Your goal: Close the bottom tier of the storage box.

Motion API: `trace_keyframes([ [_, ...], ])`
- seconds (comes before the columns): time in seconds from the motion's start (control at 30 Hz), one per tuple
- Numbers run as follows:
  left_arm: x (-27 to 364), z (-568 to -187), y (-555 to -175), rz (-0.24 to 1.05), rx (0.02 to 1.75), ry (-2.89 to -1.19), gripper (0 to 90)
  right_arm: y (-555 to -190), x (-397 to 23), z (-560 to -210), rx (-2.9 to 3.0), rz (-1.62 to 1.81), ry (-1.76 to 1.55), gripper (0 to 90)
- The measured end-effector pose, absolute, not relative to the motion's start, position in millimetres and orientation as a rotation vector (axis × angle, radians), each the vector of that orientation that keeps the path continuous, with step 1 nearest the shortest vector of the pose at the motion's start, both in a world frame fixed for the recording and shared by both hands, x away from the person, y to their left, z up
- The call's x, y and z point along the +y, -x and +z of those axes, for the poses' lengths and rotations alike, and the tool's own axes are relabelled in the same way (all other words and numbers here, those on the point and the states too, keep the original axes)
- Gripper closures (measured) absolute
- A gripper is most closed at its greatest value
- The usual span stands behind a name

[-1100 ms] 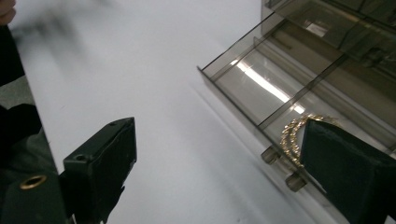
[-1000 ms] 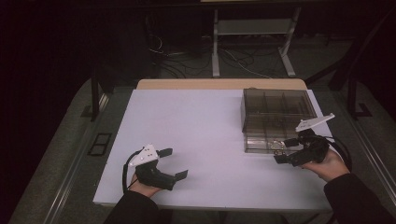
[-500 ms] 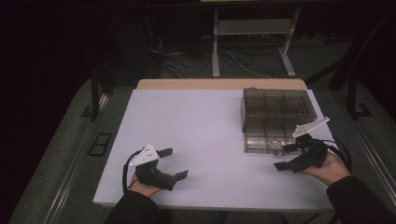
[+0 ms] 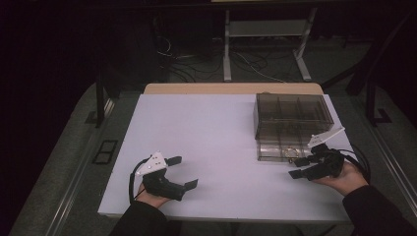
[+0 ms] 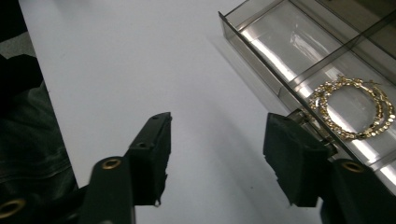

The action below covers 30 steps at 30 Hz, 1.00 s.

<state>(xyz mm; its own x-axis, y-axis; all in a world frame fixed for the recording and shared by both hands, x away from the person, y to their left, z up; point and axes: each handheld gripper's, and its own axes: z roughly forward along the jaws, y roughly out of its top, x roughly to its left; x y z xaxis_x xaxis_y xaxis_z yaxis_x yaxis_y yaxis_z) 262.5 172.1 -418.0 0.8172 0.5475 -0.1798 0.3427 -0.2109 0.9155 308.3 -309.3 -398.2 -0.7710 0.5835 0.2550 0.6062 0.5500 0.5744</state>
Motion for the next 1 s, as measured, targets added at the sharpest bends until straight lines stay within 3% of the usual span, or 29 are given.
trace_keyframes([
  [0.57,172,-418,-262,0.217,0.681,-1.827,0.0,-314,-318,-410,-2.721,-1.042,1.096,73.8],
  [1.0,172,-418,-263,0.218,0.678,-1.829,0.0,-322,-314,-418,-2.751,-0.969,1.115,85.7],
])
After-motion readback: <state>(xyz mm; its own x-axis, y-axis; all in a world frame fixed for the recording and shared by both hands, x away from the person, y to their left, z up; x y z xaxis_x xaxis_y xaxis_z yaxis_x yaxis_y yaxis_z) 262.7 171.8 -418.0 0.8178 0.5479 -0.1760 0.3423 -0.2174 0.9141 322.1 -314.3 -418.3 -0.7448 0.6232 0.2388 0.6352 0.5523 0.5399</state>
